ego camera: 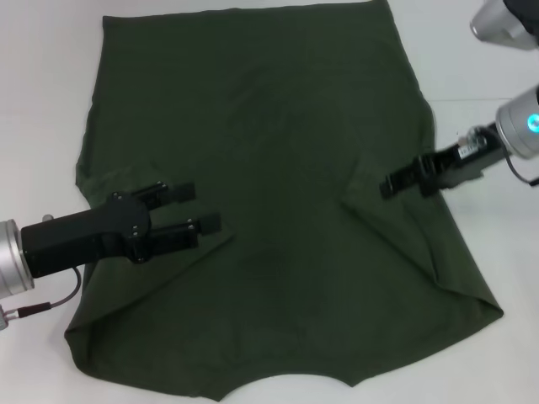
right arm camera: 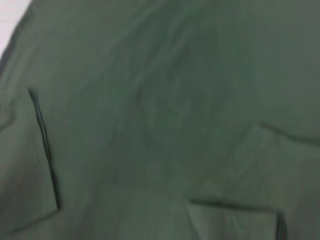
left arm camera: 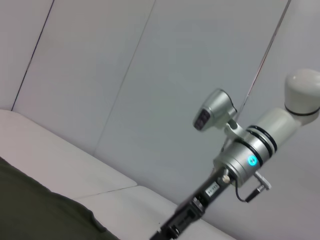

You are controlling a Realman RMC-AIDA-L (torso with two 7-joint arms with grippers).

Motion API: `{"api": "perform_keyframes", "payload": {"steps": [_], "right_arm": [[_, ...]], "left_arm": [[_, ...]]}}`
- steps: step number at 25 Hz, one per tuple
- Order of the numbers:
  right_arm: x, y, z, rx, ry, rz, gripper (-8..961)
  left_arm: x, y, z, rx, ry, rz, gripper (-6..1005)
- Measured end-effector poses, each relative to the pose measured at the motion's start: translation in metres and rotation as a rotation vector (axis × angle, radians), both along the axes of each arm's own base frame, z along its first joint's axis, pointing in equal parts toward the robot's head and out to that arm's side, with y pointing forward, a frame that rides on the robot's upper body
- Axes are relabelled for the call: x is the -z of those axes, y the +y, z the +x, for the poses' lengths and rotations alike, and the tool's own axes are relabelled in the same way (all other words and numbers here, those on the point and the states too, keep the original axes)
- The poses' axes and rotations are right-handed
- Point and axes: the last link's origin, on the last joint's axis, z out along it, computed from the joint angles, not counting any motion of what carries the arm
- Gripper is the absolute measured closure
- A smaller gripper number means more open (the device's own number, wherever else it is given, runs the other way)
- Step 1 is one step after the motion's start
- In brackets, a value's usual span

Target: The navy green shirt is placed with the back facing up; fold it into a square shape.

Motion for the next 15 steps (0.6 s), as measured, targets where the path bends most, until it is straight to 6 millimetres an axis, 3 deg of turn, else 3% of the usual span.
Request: {"api": "perform_keyframes", "payload": {"steps": [4, 10, 15], "right_arm": [[0.008, -0.01, 0.011, 0.027, 0.003, -0.033, 112], [0.017, -0.016, 0.019, 0.03, 0.0, -0.03, 31], [0.024, -0.017, 0.022, 0.027, 0.005, -0.016, 30]], "left_arm": [[0.0, -0.001, 0.0, -0.001, -0.001, -0.001, 136], [0.001, -0.001, 0.0, 0.0, -0.001, -0.001, 137], [0.001, -0.001, 0.0, 0.001, -0.002, 0.0, 137]]}}
